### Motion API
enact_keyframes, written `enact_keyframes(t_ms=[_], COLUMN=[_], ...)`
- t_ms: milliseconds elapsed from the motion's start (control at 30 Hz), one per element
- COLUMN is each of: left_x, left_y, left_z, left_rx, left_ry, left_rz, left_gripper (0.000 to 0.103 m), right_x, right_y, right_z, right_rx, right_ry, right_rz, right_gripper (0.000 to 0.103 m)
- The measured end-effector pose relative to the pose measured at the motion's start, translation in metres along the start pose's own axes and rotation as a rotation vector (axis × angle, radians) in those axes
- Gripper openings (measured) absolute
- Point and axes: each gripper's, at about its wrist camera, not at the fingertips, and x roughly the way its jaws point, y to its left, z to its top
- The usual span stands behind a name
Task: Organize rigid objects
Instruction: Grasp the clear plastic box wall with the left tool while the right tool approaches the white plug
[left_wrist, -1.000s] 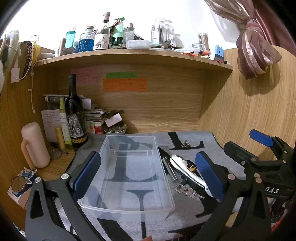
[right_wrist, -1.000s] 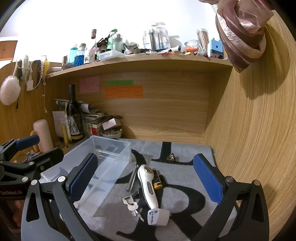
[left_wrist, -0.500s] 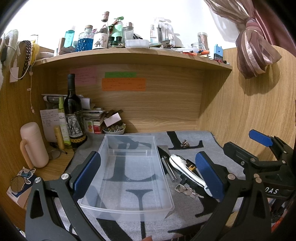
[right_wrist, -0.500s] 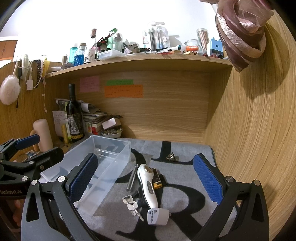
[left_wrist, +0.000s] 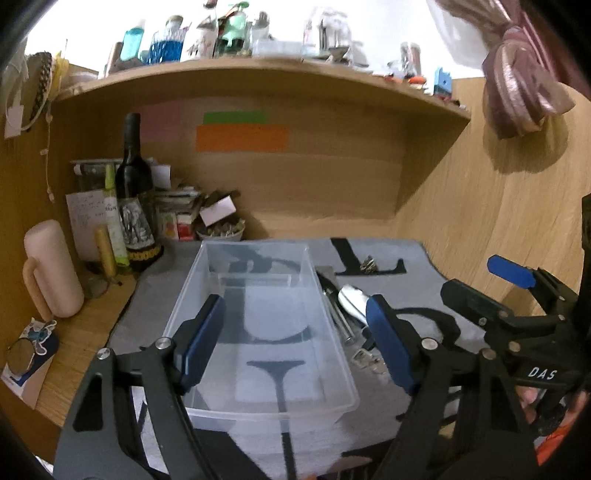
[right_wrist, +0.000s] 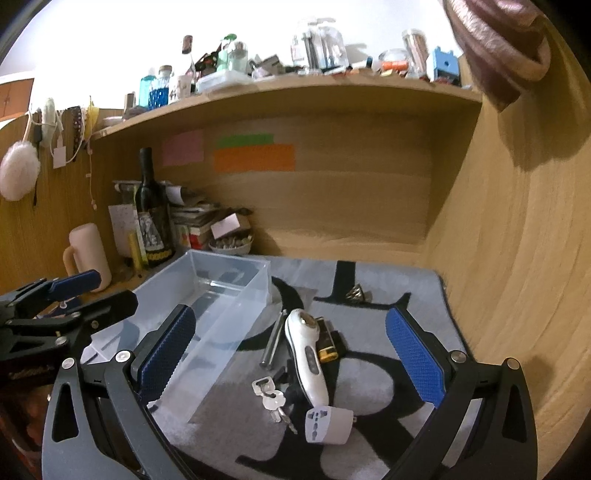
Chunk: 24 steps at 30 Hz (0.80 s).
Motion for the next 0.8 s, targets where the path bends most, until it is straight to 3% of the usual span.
enact_keyframes(t_ms=[300,467,633,800], left_x=[0.015,0.032,0.061,0.085], left_y=[0.060,0.093,0.116,0.126], left_z=[0.007,0.011,0.007,-0.001], left_rx=[-0.041,-0.046,-0.059,-0.064], left_ry=[0.079,0.164,0.292,0.394], left_rz=[0.070,0.140,0.106,0.053], left_gripper=[0.068,0.056,0.045,0.034], right_x=[0.025,0.038,0.051,0.072], right_y=[-0.011,-0.021,-0.027,-0.033], right_z=[0.003,0.006,0.009,0.008], right_rx=[0.000,-0.020,-0.047,-0.055], right_ry=[0.091,0.142,0.185,0.264], right_rz=[0.021,0.007,-0.017,-0.010], right_gripper=[0.084,0.083,0.077,0.063])
